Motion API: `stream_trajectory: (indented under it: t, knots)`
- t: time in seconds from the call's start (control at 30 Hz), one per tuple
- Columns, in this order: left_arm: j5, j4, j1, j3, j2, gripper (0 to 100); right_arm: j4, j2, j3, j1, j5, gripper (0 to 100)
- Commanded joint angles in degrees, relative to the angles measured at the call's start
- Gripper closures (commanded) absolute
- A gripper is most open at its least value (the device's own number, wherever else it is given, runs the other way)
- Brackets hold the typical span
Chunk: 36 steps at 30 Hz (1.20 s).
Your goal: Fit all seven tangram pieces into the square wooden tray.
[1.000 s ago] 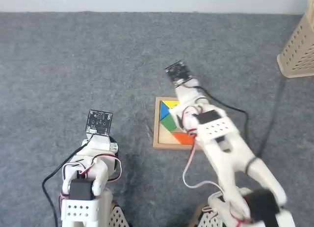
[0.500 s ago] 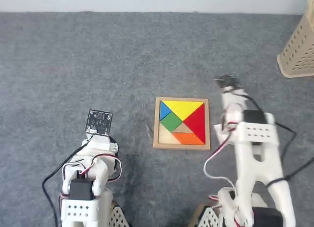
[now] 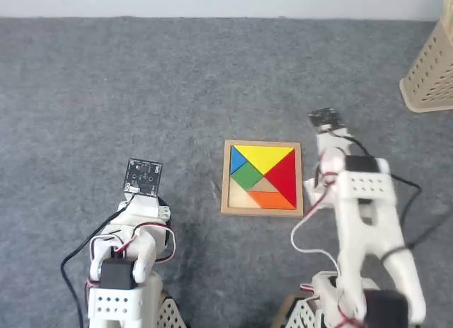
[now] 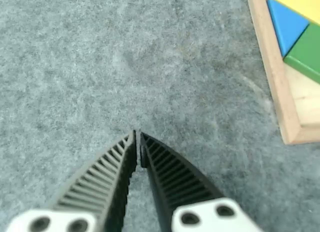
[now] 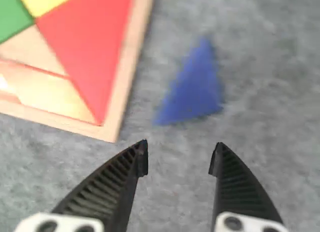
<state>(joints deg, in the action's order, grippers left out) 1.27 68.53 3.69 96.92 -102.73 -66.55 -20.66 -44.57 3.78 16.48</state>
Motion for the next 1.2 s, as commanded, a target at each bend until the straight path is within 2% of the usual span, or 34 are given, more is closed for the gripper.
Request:
stream_trajectory:
  t: [0.0, 0.17, 0.43, 0.7, 0.93, 1.17]
  knots:
    - [-0.53, 0.26, 0.26, -0.31, -0.18, 99, -0.48, 8.84, 8.62, 1.63, -1.85, 78.6]
    - [-0.53, 0.26, 0.26, -0.31, -0.18, 99, 0.04, 18.15, 15.03, -0.75, -2.02, 78.6]
    - [-0.53, 0.26, 0.26, -0.31, -0.18, 99, 9.36, 27.65, 15.47, -5.85, -1.41, 78.6]
    - [-0.53, 0.26, 0.26, -0.31, -0.18, 99, 7.87, 29.93, 16.7, -5.85, -1.41, 79.1]
    - [-0.53, 0.26, 0.26, -0.31, -0.18, 99, 7.96, 29.76, 16.7, -5.93, -1.85, 97.2]
    - [-0.53, 0.26, 0.26, -0.31, -0.18, 99, 7.87, 29.41, 16.7, -5.93, -1.85, 99.1]
